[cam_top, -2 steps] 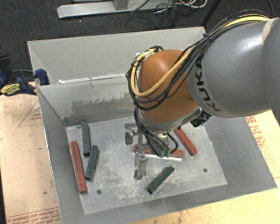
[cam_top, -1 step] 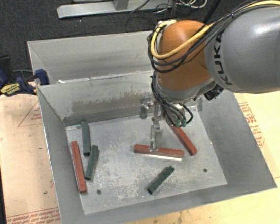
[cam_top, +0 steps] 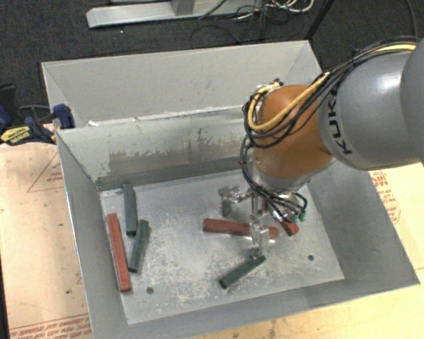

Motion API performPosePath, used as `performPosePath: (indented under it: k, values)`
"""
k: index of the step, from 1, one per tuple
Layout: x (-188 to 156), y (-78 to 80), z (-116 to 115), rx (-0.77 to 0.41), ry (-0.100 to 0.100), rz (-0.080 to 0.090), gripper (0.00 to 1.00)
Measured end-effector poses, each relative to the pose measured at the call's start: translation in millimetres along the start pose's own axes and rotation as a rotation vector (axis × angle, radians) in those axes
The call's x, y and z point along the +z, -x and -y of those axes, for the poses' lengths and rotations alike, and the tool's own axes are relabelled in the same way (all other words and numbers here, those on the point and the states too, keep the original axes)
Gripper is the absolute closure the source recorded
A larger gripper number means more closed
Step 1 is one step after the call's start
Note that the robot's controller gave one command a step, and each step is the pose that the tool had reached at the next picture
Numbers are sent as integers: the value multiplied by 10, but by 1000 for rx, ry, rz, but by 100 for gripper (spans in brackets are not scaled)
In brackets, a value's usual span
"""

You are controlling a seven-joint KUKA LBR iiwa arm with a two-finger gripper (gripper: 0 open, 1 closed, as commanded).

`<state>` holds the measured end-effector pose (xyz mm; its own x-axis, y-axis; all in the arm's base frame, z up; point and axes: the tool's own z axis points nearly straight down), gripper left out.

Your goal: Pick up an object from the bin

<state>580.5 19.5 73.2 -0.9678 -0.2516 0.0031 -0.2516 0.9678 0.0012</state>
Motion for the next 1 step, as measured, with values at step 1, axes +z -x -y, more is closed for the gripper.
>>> performPosePath:
  k: [1]
  values:
    - [-22,16,-11,-1,0,4,100]
